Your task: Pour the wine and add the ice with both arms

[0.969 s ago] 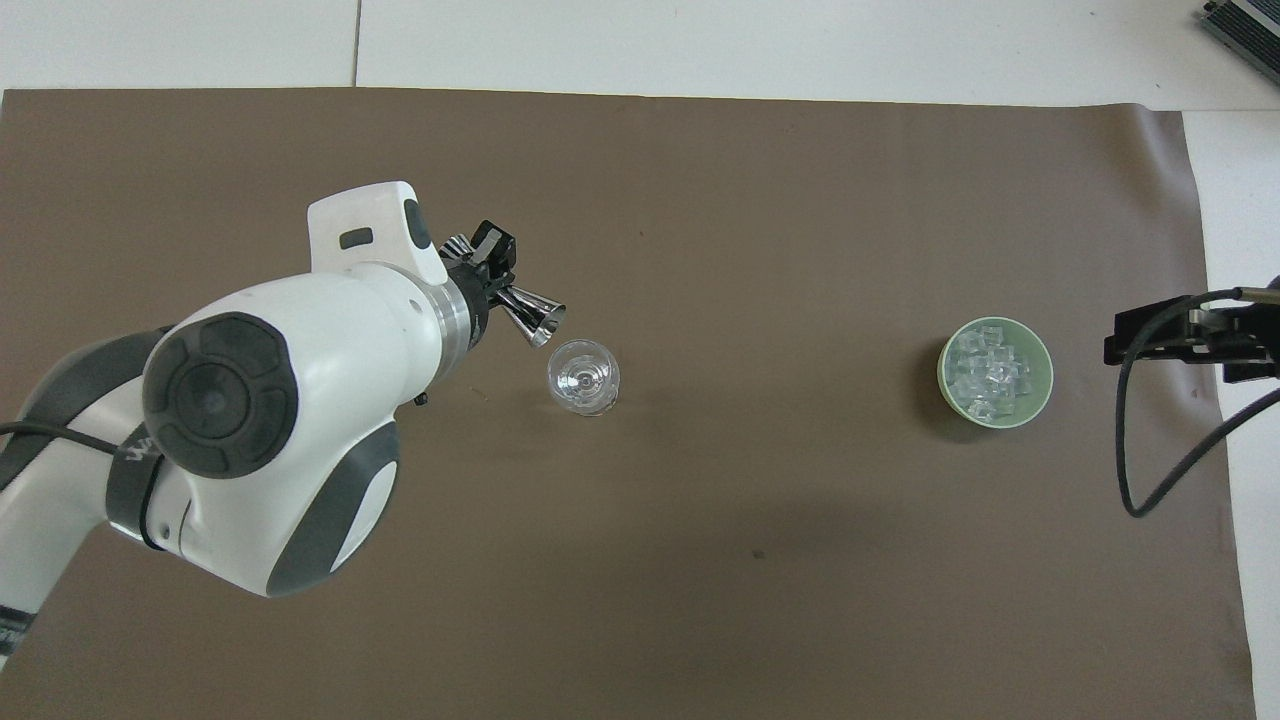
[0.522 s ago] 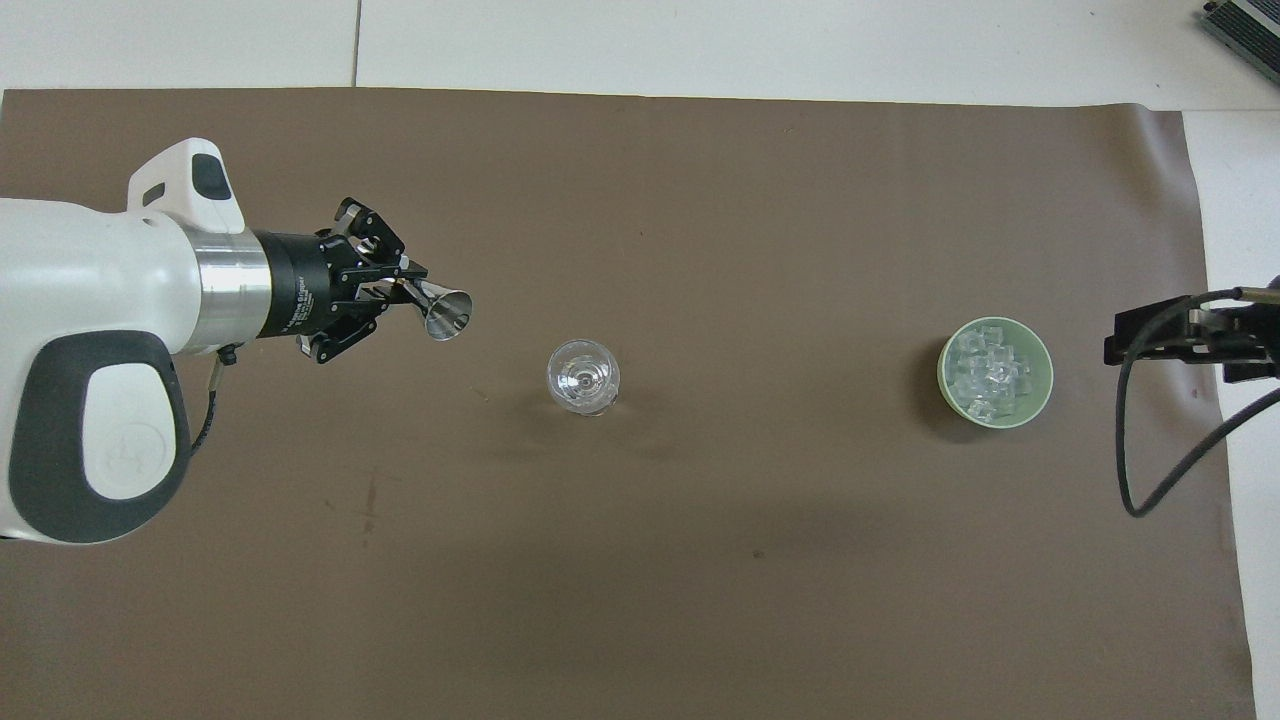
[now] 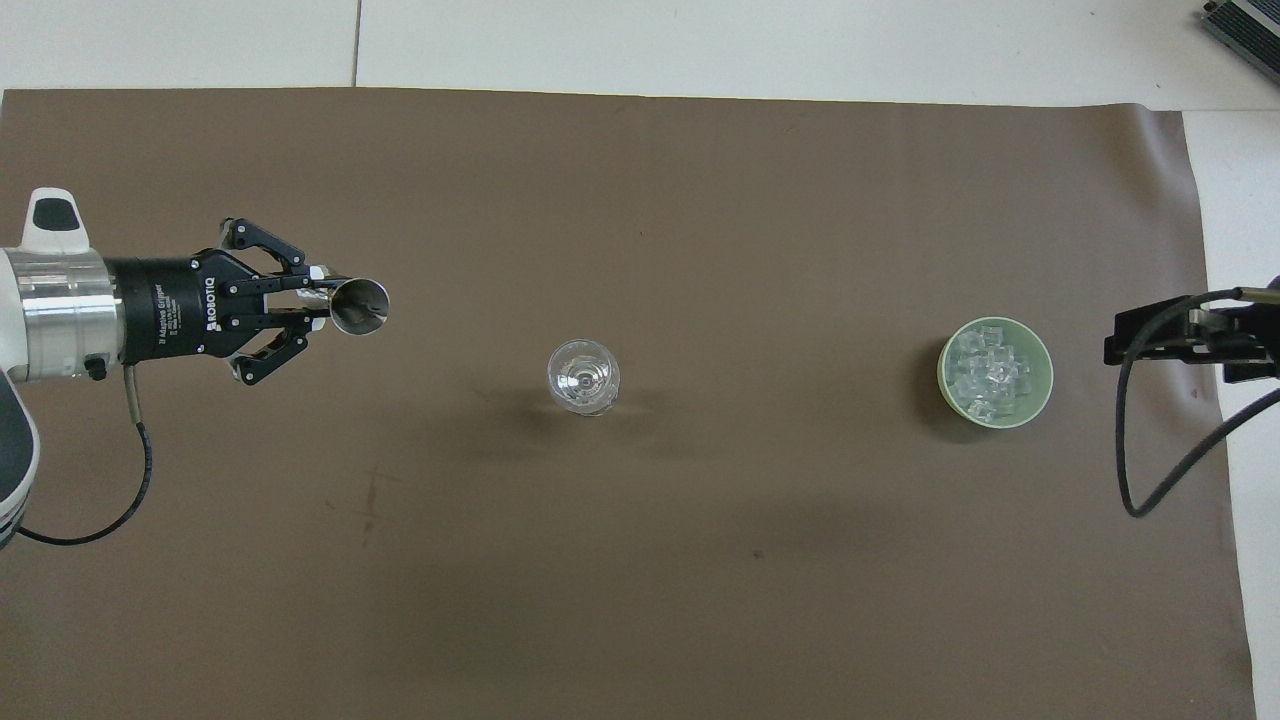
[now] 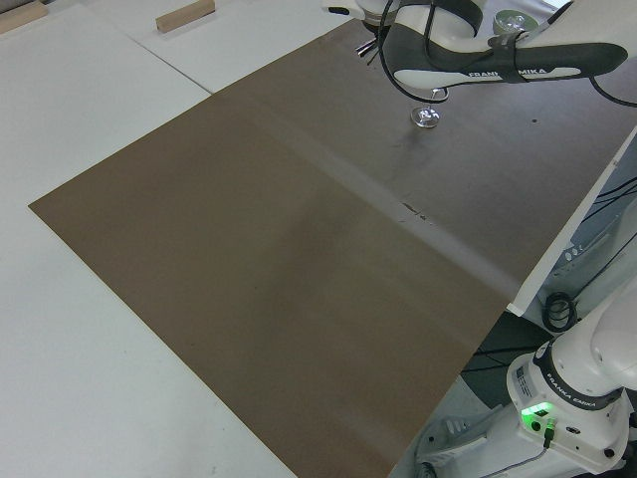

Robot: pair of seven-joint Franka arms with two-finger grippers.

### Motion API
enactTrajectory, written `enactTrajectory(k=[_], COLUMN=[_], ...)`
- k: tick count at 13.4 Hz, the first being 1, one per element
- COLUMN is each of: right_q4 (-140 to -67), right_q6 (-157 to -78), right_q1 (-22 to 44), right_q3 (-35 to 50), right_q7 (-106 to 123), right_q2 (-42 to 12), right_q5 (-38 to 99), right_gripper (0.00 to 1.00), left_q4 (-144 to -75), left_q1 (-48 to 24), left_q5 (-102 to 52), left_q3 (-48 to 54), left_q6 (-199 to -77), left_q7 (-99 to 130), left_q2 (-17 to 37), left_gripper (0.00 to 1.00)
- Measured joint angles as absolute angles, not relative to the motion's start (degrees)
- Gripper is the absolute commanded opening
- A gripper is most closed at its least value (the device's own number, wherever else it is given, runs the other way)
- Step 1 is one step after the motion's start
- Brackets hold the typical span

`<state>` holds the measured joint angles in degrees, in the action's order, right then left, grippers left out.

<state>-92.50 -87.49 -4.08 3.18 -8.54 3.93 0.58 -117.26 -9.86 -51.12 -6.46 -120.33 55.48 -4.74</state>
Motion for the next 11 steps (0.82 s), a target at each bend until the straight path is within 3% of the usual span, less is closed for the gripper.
enactTrajectory(k=[5, 11], right_q4=[-92.50, -92.50], right_q6=[-87.49, -87.49], right_q1=[-4.08, -4.08], right_q3=[3.18, 3.18], right_q7=[-8.54, -8.54], right_q2=[3.93, 3.93], right_q5=[0.58, 0.58], right_gripper=[1.00, 1.00], left_q4=[-119.88, -127.99], left_q1=[-1.75, 4.11], left_q5=[-65.87, -88.30], left_q3=[-6.48, -6.54], left_q6=[-114.73, -115.37], left_q7=[53.65, 52.75], left_q2=[-2.74, -1.40], left_gripper=[0.00, 0.00])
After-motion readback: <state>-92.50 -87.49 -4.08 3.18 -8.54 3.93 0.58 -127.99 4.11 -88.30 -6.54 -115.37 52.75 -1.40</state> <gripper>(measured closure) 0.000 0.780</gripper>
